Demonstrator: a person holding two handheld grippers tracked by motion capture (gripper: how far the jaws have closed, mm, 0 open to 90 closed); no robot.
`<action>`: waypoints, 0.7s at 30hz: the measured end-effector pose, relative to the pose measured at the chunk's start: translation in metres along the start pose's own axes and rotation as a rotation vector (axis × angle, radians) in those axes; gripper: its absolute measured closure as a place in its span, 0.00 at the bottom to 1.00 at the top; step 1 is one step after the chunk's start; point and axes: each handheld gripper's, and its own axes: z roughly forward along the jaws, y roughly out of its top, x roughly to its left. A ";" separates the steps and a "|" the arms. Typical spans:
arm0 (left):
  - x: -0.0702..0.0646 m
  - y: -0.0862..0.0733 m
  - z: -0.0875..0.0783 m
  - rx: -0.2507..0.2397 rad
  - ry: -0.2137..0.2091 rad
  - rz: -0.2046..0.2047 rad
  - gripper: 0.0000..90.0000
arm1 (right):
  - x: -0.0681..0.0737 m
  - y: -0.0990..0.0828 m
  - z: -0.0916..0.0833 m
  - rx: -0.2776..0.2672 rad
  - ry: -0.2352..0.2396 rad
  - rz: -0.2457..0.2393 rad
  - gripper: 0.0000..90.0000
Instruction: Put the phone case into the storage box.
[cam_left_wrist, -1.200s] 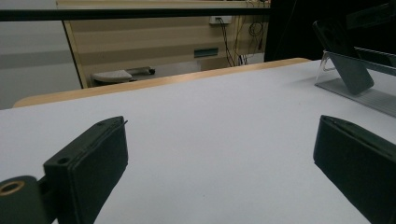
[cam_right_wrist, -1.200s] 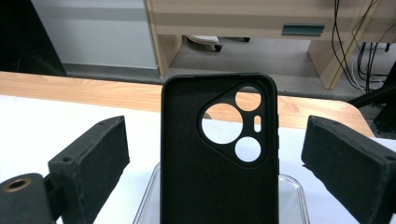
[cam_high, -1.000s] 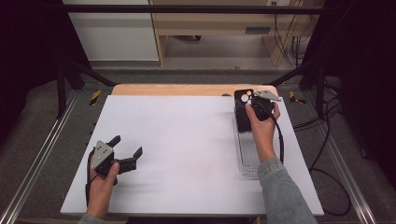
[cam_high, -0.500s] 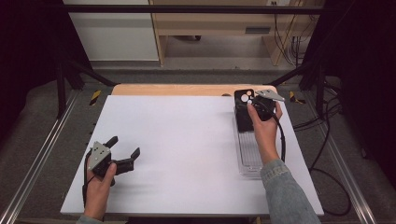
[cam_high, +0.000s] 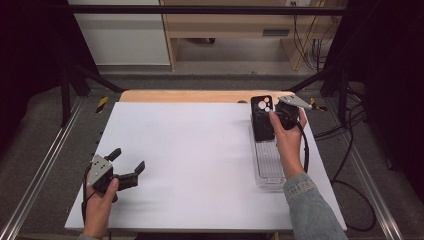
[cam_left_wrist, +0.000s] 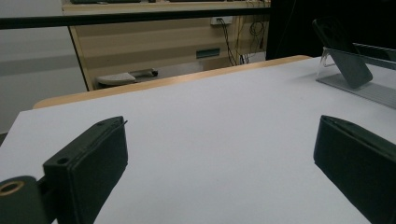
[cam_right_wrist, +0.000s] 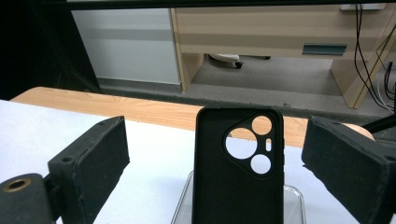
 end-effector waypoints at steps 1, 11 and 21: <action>0.000 0.000 -0.001 0.000 0.000 0.001 0.04 | 0.000 0.000 -0.001 -0.004 0.001 0.001 0.09; 0.002 -0.002 -0.009 0.004 -0.007 0.013 0.03 | -0.003 0.005 -0.012 -0.027 0.019 0.004 0.08; 0.006 -0.003 -0.018 0.001 -0.006 0.019 0.03 | -0.006 0.009 -0.022 -0.031 0.025 0.001 0.08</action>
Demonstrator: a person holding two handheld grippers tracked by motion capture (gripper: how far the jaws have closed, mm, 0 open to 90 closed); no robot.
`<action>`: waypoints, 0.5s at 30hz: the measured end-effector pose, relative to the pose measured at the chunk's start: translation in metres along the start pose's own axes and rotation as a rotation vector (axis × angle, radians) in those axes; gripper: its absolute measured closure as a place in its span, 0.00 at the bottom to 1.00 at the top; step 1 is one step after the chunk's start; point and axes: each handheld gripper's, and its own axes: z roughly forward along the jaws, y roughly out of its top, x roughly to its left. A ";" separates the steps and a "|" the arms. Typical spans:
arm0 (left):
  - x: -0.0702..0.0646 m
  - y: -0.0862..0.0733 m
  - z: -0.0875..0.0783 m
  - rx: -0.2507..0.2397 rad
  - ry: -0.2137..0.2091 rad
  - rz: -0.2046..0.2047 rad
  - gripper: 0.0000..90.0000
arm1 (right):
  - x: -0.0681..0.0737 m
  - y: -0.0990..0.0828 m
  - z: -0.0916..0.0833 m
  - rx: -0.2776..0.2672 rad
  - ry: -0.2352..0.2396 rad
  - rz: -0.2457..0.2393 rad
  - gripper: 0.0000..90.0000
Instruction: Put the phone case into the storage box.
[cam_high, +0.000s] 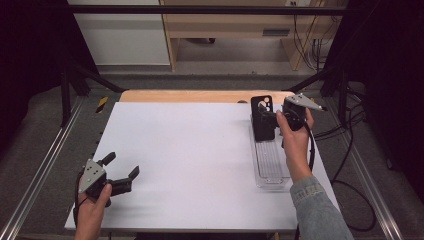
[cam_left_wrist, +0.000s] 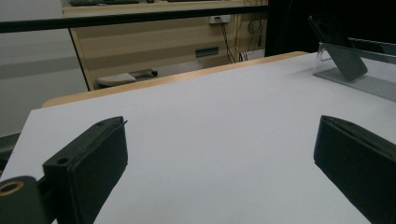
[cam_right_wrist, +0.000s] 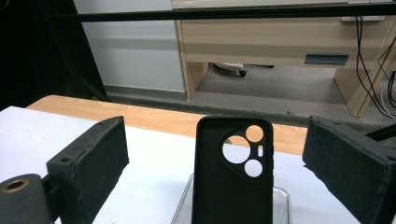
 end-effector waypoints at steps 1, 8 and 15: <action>0.001 0.000 -0.001 -0.001 0.002 -0.001 0.03 | 0.000 0.000 -0.001 -0.001 0.001 0.000 0.08; 0.005 -0.001 -0.003 -0.006 0.010 -0.015 0.03 | -0.002 0.002 -0.005 -0.009 0.004 0.001 0.07; 0.005 -0.001 -0.003 -0.006 0.010 -0.013 0.03 | -0.004 0.002 -0.009 -0.011 0.008 -0.003 0.07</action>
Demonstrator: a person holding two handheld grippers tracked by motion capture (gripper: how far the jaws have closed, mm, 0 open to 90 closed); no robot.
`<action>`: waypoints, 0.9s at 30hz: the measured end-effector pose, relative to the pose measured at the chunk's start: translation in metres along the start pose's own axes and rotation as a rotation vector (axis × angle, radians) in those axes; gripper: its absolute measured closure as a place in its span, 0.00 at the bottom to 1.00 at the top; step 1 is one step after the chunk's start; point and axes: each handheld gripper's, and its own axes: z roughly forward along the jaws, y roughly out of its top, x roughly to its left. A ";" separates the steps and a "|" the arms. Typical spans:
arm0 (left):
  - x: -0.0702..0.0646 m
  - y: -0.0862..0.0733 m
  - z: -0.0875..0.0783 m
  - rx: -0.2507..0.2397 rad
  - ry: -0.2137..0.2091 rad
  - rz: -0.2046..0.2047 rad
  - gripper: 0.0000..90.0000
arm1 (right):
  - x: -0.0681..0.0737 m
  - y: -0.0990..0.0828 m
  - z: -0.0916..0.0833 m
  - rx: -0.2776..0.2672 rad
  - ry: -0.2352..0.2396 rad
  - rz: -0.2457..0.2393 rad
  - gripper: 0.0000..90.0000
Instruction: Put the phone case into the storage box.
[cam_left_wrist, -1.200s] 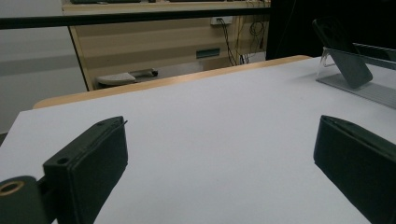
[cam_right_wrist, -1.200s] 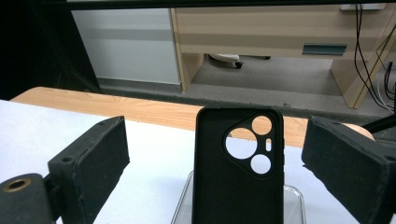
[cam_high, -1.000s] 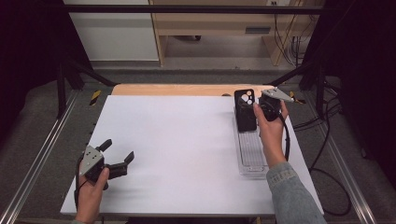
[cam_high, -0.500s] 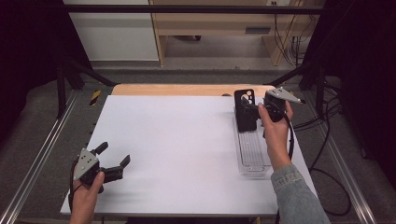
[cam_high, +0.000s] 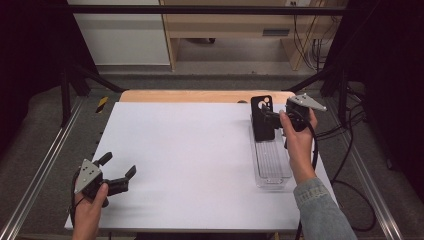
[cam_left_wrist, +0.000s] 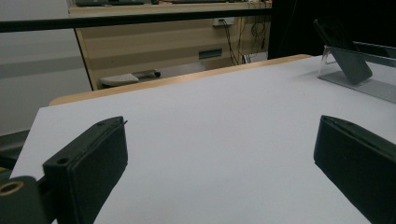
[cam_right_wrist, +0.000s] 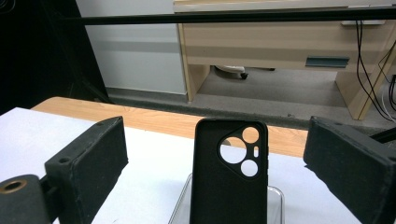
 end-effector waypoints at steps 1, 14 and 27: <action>0.000 0.000 0.000 0.000 0.000 0.000 0.03 | 0.000 0.000 -0.001 0.001 0.001 -0.001 0.07; 0.001 0.000 -0.001 -0.002 0.002 -0.002 0.03 | -0.007 -0.001 -0.014 -0.012 0.006 -0.002 0.07; 0.002 0.000 -0.002 -0.003 -0.005 -0.001 0.03 | -0.013 -0.004 -0.030 -0.024 0.023 0.005 0.06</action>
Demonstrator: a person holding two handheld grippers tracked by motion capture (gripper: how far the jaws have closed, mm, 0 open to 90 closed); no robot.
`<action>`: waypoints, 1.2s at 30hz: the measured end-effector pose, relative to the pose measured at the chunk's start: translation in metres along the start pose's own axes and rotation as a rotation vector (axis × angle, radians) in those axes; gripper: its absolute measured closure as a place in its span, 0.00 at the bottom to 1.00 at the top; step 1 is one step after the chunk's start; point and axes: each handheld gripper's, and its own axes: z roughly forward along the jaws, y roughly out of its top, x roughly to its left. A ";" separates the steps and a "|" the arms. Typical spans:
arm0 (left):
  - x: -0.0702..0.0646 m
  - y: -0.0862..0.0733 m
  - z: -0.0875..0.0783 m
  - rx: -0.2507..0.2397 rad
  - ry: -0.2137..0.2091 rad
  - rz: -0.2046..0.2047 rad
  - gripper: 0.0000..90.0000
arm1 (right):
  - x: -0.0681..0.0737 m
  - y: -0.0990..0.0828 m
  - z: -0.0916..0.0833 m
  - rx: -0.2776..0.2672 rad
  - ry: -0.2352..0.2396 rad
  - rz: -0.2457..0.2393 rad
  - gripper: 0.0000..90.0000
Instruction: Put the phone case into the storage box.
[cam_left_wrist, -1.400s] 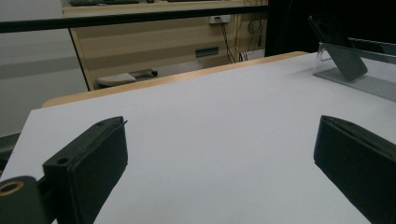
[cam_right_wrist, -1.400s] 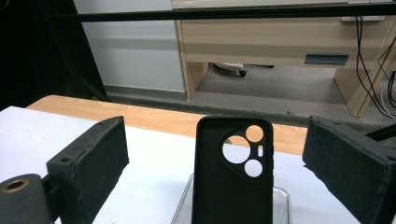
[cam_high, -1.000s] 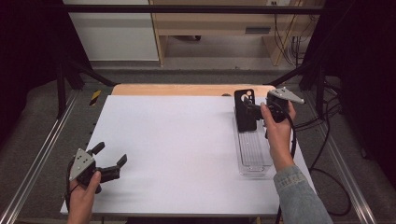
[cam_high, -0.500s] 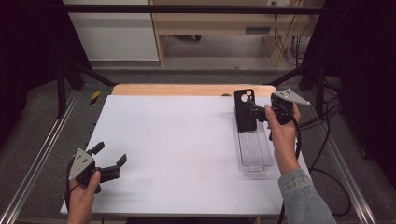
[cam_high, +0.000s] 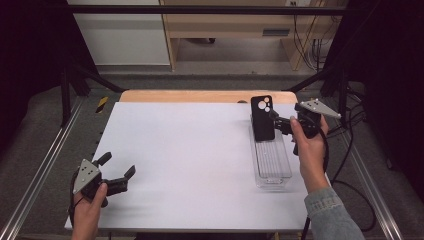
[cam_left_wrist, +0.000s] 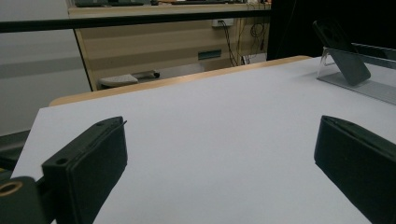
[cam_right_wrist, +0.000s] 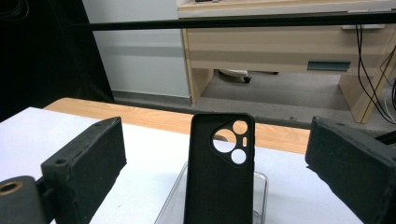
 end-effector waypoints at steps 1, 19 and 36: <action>0.000 0.000 0.000 -0.001 -0.002 0.000 0.03 | 0.000 0.000 -0.001 0.000 0.002 0.002 0.06; 0.002 0.000 -0.002 -0.008 -0.007 -0.011 0.03 | -0.002 -0.007 -0.023 -0.074 -0.013 -0.040 0.06; 0.001 0.000 -0.002 -0.007 -0.015 -0.009 0.03 | 0.000 -0.015 -0.035 -0.122 -0.021 -0.118 0.05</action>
